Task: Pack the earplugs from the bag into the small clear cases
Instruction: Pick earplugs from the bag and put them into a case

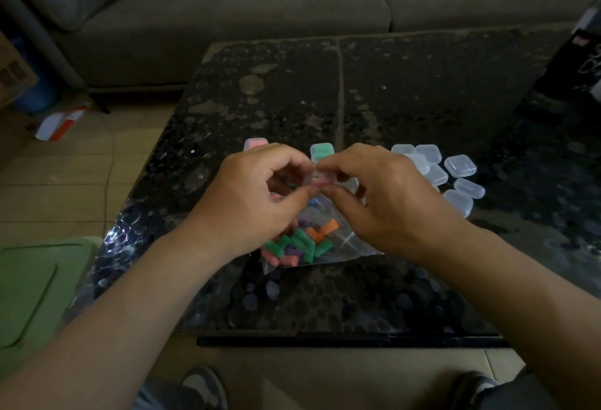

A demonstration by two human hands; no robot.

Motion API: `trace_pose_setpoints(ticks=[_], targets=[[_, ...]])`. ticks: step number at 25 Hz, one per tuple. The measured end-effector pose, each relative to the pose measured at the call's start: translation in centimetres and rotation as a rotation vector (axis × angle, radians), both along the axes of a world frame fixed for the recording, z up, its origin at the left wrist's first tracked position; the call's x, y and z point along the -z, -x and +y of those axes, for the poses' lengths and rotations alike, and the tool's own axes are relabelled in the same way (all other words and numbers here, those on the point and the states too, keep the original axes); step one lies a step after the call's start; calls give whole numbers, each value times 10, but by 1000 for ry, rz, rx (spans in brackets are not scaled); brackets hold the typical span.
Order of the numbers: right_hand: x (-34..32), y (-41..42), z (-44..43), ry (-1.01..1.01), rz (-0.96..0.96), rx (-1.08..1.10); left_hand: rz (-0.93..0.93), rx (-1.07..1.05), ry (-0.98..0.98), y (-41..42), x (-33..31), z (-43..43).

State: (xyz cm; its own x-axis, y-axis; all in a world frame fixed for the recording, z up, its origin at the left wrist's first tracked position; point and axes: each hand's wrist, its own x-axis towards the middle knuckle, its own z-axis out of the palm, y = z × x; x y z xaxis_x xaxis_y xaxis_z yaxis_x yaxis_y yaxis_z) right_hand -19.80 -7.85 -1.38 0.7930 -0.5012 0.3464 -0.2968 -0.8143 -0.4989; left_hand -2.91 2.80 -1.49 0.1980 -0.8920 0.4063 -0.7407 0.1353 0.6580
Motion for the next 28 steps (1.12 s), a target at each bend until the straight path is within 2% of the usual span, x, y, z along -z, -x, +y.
trace_pose_setpoints(ticks=[11,15,19,24,26,28], targets=[[0,0,-1,0,49,-4,8,19,1,0,3,-2],[3,-1,0,15,8,2,18,-2,1,1,4,-2],[5,-2,-3,30,-149,192,196,-87,-8,7,2,-4],[3,-4,-8,-5,-137,288,377,-59,-87,13,4,-12],[3,-7,-11,-78,-146,288,394,-70,-115,13,5,-17],[3,-9,-14,-242,-149,251,386,-68,-167,13,6,-23]])
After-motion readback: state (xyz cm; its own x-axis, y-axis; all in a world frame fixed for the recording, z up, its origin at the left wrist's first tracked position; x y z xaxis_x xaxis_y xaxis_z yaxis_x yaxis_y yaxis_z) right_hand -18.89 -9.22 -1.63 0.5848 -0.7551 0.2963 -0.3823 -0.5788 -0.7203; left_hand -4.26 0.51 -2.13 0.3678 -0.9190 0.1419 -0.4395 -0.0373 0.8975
